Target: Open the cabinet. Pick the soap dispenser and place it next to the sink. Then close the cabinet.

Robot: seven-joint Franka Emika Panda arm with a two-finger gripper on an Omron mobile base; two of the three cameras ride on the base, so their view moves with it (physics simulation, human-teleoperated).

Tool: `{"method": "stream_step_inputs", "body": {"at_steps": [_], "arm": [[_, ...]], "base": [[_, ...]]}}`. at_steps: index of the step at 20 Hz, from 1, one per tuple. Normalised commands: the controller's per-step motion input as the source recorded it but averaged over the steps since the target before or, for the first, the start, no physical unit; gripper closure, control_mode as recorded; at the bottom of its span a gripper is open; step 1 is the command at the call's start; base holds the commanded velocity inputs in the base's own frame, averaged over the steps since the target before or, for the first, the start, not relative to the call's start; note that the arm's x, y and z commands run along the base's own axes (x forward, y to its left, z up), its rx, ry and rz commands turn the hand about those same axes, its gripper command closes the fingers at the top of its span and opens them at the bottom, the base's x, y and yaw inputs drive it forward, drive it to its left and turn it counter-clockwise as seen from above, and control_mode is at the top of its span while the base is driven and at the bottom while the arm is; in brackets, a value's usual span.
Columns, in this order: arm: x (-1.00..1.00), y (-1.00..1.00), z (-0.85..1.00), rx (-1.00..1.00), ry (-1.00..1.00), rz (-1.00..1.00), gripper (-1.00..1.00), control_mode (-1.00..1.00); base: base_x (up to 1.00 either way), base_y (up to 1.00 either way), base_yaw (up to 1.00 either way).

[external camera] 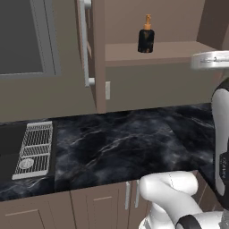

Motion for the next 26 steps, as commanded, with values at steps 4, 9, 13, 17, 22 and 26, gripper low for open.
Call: {"method": "stream_step_inputs", "body": {"at_steps": [4,9,13,17,22,26], "arm": [[0.60,0.09,0.00,-0.53,0.12,0.05,-1.00,-1.00],[0.59,-0.15,0.00,-0.43,0.21,0.00,-1.00,-1.00],[0.54,-0.26,0.00,-0.34,0.15,0.00,-1.00,-1.00],[0.45,-0.34,0.00,-0.32,0.15,0.00,-1.00,-1.00],[0.33,-0.40,0.00,-0.28,0.11,-0.05,-1.00,-1.00],[0.23,-0.47,0.00,-0.22,0.08,-0.16,-1.00,-1.00]], "base": [[0.00,0.00,0.00],[0.00,0.00,0.00],[0.00,0.00,0.00],[0.00,0.00,0.00],[0.00,0.00,0.00],[0.00,0.00,0.00]]}}
